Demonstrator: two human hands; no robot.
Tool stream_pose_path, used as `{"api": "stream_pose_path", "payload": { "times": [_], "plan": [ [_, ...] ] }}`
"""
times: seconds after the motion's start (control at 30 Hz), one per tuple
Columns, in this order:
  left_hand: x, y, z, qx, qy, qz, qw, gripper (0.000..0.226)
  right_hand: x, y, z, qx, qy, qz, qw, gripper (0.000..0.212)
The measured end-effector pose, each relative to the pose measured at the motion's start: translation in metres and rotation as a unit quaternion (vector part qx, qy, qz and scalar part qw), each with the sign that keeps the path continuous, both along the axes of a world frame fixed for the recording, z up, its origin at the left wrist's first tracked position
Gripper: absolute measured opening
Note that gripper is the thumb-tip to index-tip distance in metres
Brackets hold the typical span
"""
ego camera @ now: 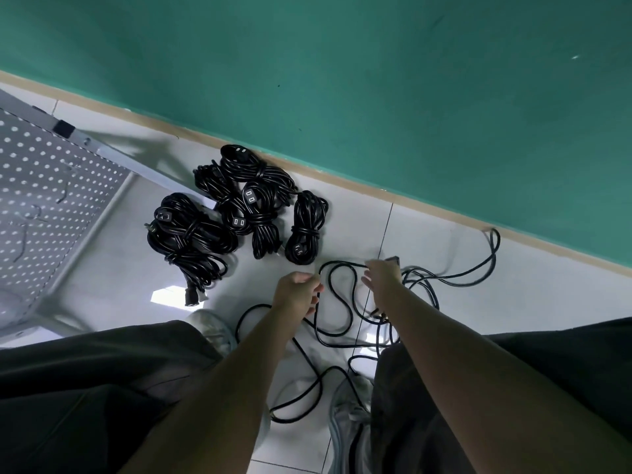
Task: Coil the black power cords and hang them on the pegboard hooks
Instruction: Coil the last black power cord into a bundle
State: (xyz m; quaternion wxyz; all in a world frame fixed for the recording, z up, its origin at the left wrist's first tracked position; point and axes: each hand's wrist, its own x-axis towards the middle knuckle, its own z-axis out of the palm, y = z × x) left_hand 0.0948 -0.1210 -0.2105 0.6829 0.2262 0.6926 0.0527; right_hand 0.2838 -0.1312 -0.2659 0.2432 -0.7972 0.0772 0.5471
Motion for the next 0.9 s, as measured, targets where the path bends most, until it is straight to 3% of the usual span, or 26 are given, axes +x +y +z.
{"api": "stream_pose_path", "payload": {
  "times": [0.1, 0.23, 0.37, 0.43, 0.5, 0.63, 0.9],
  "plan": [
    [0.002, 0.008, 0.021, 0.048, 0.012, -0.043, 0.998, 0.007, -0.003, 0.019, 0.038, 0.041, -0.026, -0.064, 0.997, 0.023],
    [0.002, 0.022, 0.064, 0.179, 0.048, -0.16, 0.97, 0.029, -0.011, 0.043, 0.115, 0.129, 0.024, 0.006, 0.991, 0.012],
    [0.006, 0.033, 0.116, 0.299, 0.079, -0.264, 0.914, 0.051, -0.015, 0.054, 0.194, 0.181, 0.059, 0.117, 0.975, 0.033],
    [0.007, 0.034, 0.137, 0.336, 0.049, -0.281, 0.898, 0.035, -0.017, 0.052, 0.239, 0.214, 0.095, 0.158, 0.959, 0.038],
    [0.004, 0.028, 0.159, 0.353, 0.007, -0.285, 0.891, 0.019, -0.017, 0.044, 0.277, 0.243, 0.113, 0.168, 0.949, 0.041],
    [-0.006, 0.004, 0.211, 0.389, -0.074, -0.263, 0.88, 0.029, -0.015, 0.017, 0.332, 0.299, 0.114, 0.18, 0.93, 0.037],
    [-0.038, -0.06, 0.346, 0.448, -0.156, -0.137, 0.87, 0.024, -0.038, -0.046, 0.44, 0.436, 0.096, 0.229, 0.865, 0.033]
  ]
}}
